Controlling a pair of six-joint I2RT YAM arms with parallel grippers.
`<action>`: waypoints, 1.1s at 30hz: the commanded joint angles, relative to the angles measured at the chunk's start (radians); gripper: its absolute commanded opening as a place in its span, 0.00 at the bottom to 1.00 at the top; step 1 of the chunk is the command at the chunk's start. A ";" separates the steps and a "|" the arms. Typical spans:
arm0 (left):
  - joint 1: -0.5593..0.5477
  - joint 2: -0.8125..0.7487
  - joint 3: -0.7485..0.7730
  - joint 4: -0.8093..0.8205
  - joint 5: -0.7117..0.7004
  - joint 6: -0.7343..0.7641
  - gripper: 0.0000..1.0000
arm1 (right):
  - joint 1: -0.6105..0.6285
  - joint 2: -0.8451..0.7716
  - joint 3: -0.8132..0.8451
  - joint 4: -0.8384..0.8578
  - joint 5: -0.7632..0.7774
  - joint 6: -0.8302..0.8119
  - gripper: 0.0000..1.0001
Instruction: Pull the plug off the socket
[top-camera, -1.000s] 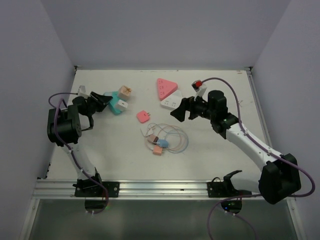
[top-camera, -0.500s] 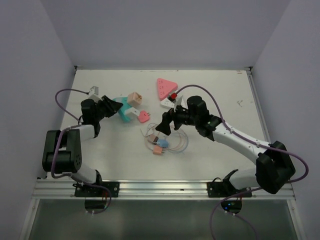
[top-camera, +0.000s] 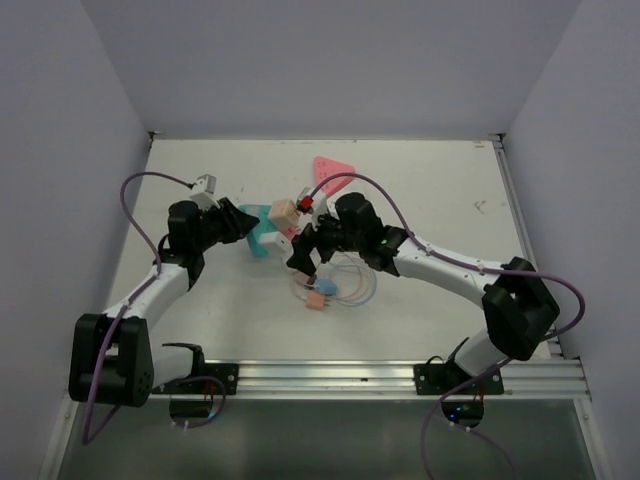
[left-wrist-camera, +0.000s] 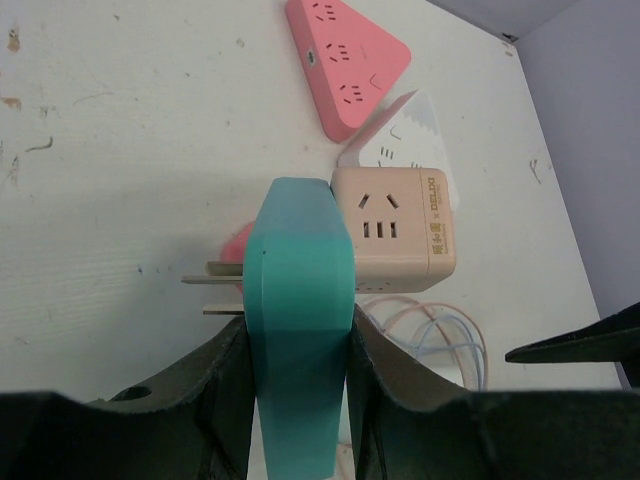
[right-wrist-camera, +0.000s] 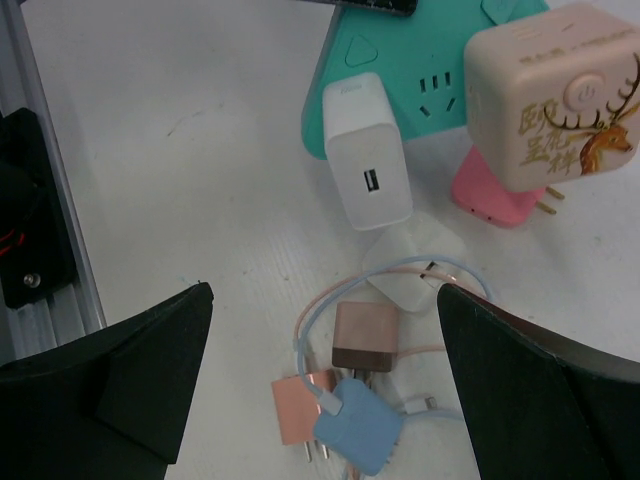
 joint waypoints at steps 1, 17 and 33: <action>-0.023 -0.063 0.027 -0.004 0.030 0.017 0.00 | 0.024 0.029 0.073 0.035 0.054 -0.074 0.98; -0.069 -0.157 0.055 -0.091 0.007 0.066 0.00 | 0.109 0.207 0.251 -0.081 0.094 -0.151 0.83; -0.076 -0.206 0.042 -0.096 -0.061 0.126 0.00 | 0.123 0.189 0.216 -0.123 0.166 -0.161 0.16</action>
